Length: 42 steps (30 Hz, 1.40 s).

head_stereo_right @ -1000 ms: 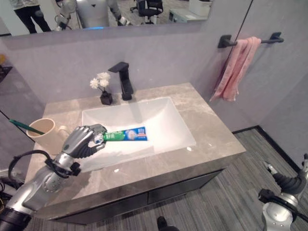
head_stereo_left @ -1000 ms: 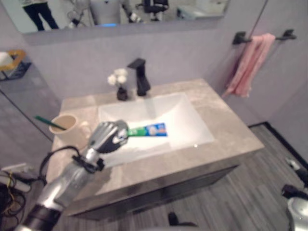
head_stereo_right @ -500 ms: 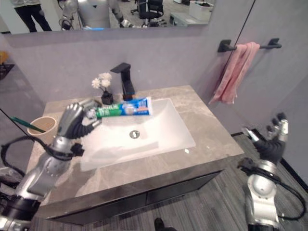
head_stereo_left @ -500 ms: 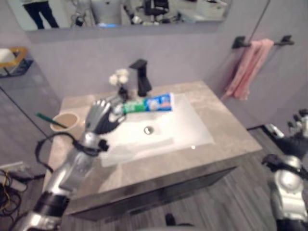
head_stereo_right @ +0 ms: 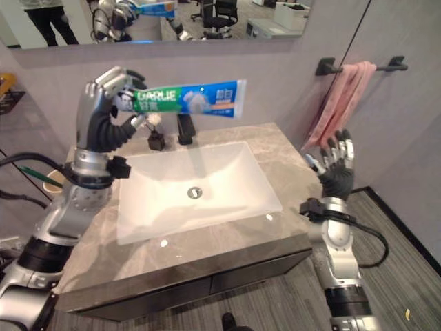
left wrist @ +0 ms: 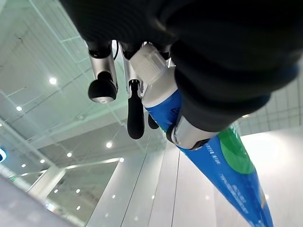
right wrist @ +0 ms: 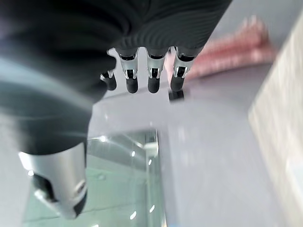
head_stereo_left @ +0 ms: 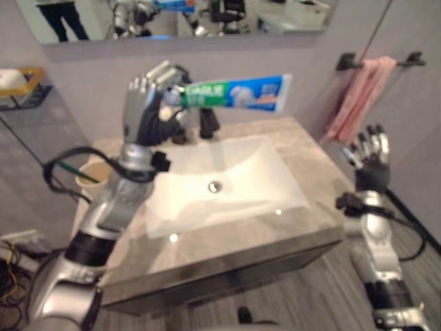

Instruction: Put brush and paste in cup on sink, flatten towel.

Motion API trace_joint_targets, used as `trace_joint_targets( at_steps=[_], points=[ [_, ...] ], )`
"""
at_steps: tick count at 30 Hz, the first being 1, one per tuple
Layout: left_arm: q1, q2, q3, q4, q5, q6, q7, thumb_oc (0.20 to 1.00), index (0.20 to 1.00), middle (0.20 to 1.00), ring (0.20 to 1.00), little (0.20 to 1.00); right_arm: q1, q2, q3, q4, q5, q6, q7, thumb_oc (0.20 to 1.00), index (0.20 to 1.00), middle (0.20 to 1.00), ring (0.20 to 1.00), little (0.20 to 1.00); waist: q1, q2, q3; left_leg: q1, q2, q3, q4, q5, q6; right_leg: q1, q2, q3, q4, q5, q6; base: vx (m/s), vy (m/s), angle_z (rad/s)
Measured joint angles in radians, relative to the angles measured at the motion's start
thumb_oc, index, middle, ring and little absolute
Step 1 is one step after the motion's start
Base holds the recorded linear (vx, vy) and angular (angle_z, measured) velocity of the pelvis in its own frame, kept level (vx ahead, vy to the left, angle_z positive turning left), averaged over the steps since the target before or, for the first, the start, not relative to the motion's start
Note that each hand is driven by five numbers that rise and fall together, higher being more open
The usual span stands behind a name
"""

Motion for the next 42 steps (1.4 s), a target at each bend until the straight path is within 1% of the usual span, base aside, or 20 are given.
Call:
trace_joint_targets(
  at_steps=[2,5,7,10,12,14,15,21,29,34,37,42],
  points=[
    [-0.031,-0.003,-0.01,0.0,0.0,0.013,0.01,0.2,0.2,0.2,0.2,0.2,-0.043,0.0,0.051,-0.005,0.044,0.001,0.015,1.0,1.0,1.0,1.0,1.0,0.003,0.008,0.005,-0.001,0.0,0.0,0.0,0.0,0.0,-0.001,0.002,0.0,0.0,0.0,0.0,0.0,0.0,0.0],
    [-0.055,-0.013,-0.01,-0.001,0.0,0.028,0.028,0.2,0.2,0.2,0.2,0.2,-0.084,0.01,0.088,-0.02,0.121,-0.001,0.034,1.0,1.0,1.0,1.0,1.0,0.016,0.014,0.009,-0.001,0.001,-0.001,0.0,0.0,0.0,-0.002,0.002,-0.001,0.0,-0.001,-0.001,0.02,-0.008,0.0],
    [-0.061,-0.02,-0.01,-0.001,0.0,0.038,0.038,0.2,0.2,0.2,0.2,0.2,-0.116,0.039,0.114,-0.038,0.156,-0.005,0.042,1.0,1.0,1.0,1.0,1.0,0.021,0.016,0.01,-0.002,0.002,-0.002,0.0,0.0,0.0,-0.002,0.003,-0.001,0.0,-0.001,-0.002,0.02,-0.006,0.0],
    [-0.061,-0.029,-0.01,-0.001,-0.001,0.046,0.052,0.2,0.2,0.2,0.2,0.2,-0.167,0.054,0.166,-0.039,0.188,-0.012,0.056,1.0,1.0,1.0,1.0,1.0,0.031,0.018,0.011,-0.004,0.002,-0.006,0.0,0.0,0.0,-0.002,0.003,-0.002,0.0,-0.002,-0.002,0.02,-0.007,0.02],
    [-0.062,-0.039,-0.01,-0.001,-0.001,0.056,0.067,0.2,0.2,0.2,0.2,0.2,-0.184,0.072,0.179,-0.042,0.194,-0.013,0.073,1.0,1.0,1.0,1.0,1.0,0.04,0.018,0.011,-0.005,0.002,-0.01,0.001,0.0,0.0,-0.002,0.002,-0.004,0.0,-0.003,-0.004,0.03,-0.011,0.05],
    [-0.062,-0.041,-0.009,-0.001,0.0,0.06,0.069,0.2,0.2,0.2,0.2,0.2,-0.199,0.085,0.204,-0.042,0.218,-0.019,0.077,1.0,1.0,1.0,1.0,1.0,0.04,0.018,0.011,-0.005,0.002,-0.013,0.001,0.0,0.0,-0.001,0.002,-0.005,0.0,-0.004,-0.005,0.03,-0.009,0.06],
    [-0.062,-0.041,-0.009,-0.001,0.0,0.062,0.07,0.2,0.2,0.2,0.2,0.2,-0.221,0.086,0.243,-0.044,0.231,-0.02,0.091,1.0,1.0,1.0,1.0,1.0,0.042,0.018,0.011,-0.007,0.003,-0.016,0.001,0.0,0.0,-0.002,0.002,-0.008,0.0,-0.005,-0.006,0.03,-0.01,0.04],
    [-0.065,-0.041,-0.009,-0.001,0.001,0.08,0.092,0.2,0.2,0.2,0.2,0.2,-0.281,0.107,0.295,-0.054,0.231,-0.02,0.117,1.0,1.0,1.0,1.0,1.0,0.047,0.018,0.011,-0.011,0.003,-0.021,0.001,0.0,0.0,-0.003,0.001,-0.015,0.0,-0.007,-0.005,0.03,-0.005,0.02],
    [-0.131,-0.044,-0.011,-0.001,0.001,0.086,0.129,0.2,0.2,0.2,0.2,0.2,-0.401,0.117,0.415,-0.08,0.232,-0.01,0.136,1.0,1.0,1.0,1.0,1.0,0.048,0.018,0.011,-0.019,0.003,-0.025,0.001,0.001,-0.001,-0.009,0.002,-0.025,0.0,-0.007,-0.005,0.02,0.002,0.02],
    [-0.136,-0.049,-0.011,-0.001,0.001,0.097,0.154,0.2,0.2,0.2,0.2,0.2,-0.473,0.132,0.448,-0.078,0.231,-0.001,0.144,1.0,1.0,1.0,1.0,1.0,0.055,0.016,0.01,-0.021,0.003,-0.026,0.001,0.001,-0.001,-0.011,0.002,-0.025,0.0,-0.007,-0.006,0.01,0.006,0.0],
    [-0.137,-0.052,-0.011,-0.001,0.001,0.102,0.168,0.2,0.2,0.2,0.2,0.2,-0.502,0.16,0.449,-0.076,0.232,-0.002,0.143,1.0,1.0,1.0,1.0,1.0,0.06,0.015,0.01,-0.022,0.004,-0.027,0.001,0.001,-0.001,-0.011,0.003,-0.027,0.0,-0.007,-0.006,0.02,0.001,0.01],
    [-0.147,-0.059,-0.011,0.0,0.002,0.103,0.181,0.2,0.2,0.2,0.2,0.2,-0.554,0.182,0.451,-0.074,0.232,-0.012,0.143,1.0,1.0,1.0,1.0,1.0,0.069,0.011,0.007,-0.024,0.004,-0.032,0.001,0.001,-0.001,-0.011,0.003,-0.031,0.0,-0.008,-0.007,0.03,0.002,0.03]
  ],
)
